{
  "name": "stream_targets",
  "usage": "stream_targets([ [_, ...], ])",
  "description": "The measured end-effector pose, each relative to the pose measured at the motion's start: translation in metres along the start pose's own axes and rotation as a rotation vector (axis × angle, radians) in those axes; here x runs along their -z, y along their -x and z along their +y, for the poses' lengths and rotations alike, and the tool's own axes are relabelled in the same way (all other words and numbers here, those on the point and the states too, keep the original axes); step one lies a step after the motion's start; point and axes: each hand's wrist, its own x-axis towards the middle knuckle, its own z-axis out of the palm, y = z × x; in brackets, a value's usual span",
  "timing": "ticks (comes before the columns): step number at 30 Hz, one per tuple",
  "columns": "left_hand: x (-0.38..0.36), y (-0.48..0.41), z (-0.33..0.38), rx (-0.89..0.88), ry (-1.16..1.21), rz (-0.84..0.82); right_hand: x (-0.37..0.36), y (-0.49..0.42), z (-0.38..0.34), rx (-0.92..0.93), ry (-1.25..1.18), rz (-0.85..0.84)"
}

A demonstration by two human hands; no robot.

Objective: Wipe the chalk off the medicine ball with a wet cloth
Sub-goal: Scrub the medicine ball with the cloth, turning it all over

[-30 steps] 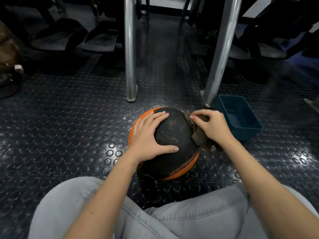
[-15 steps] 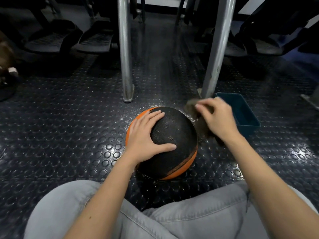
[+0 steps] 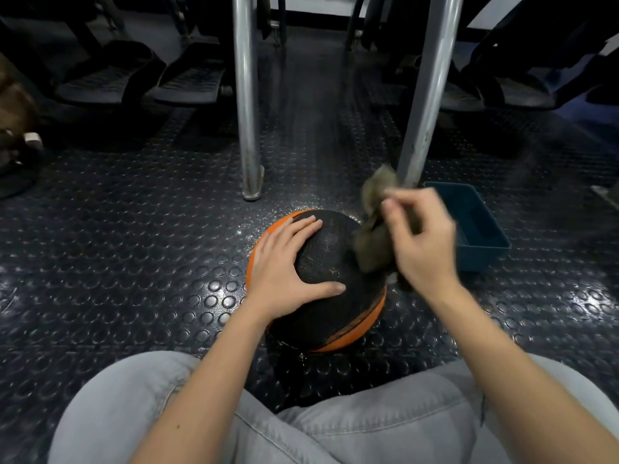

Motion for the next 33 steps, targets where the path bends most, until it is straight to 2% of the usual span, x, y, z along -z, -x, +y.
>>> stream_targets([
  [2,-0.001,-0.002,0.0,0.002,-0.01,0.008,-0.012,0.007,0.003,-0.126,0.053,-0.307],
  [3,0.0,-0.002,0.001,0.001,-0.014,-0.004,-0.012,0.005,0.009,-0.214,0.172,-0.413],
  [4,0.0,-0.003,0.001,0.004,-0.021,-0.013,-0.01,-0.002,0.016,-0.26,0.294,-0.438],
  [5,0.0,-0.002,0.002,0.005,-0.03,-0.017,-0.005,-0.006,0.021,-0.293,0.358,-0.394],
  [7,-0.001,-0.001,0.0,-0.004,-0.011,-0.001,0.0,-0.011,0.023,-0.31,0.276,-0.202],
  [9,0.0,0.002,-0.002,0.004,0.019,0.025,-0.003,-0.008,0.013,-0.172,0.1,-0.079],
  [11,0.0,0.002,-0.004,0.014,0.03,0.045,-0.011,0.002,0.004,-0.047,-0.021,-0.182],
  [13,0.0,0.002,-0.003,-0.006,0.023,0.037,-0.014,0.002,0.009,-0.162,-0.031,-0.338],
  [16,-0.003,0.002,0.0,-0.039,-0.002,0.018,0.002,-0.004,0.033,-0.356,0.339,-0.431],
  [18,-0.006,0.003,0.001,-0.041,0.093,0.095,0.011,-0.004,0.039,-0.358,0.313,-0.331],
  [20,-0.006,0.004,0.003,0.056,0.304,0.275,0.012,-0.003,0.029,-0.279,0.138,-0.149],
  [22,-0.006,0.001,0.003,0.167,0.393,0.399,0.004,-0.004,0.021,-0.197,0.028,-0.128],
  [25,-0.01,0.0,0.001,0.163,0.164,0.267,-0.006,-0.001,0.023,-0.253,0.035,-0.429],
  [26,-0.012,0.0,0.001,0.166,0.14,0.225,-0.005,-0.001,0.027,-0.274,0.096,-0.477],
  [28,-0.014,-0.001,0.003,0.167,0.148,0.214,0.0,-0.004,0.034,-0.279,0.25,-0.391],
  [30,-0.014,-0.002,0.004,0.149,0.145,0.228,0.005,-0.01,0.027,-0.226,0.288,-0.143],
  [32,-0.014,-0.002,0.004,0.134,0.137,0.245,0.0,-0.012,0.01,-0.026,0.246,0.025],
  [33,-0.014,-0.002,0.004,0.128,0.131,0.246,-0.005,-0.01,0.005,0.097,0.238,0.034],
])
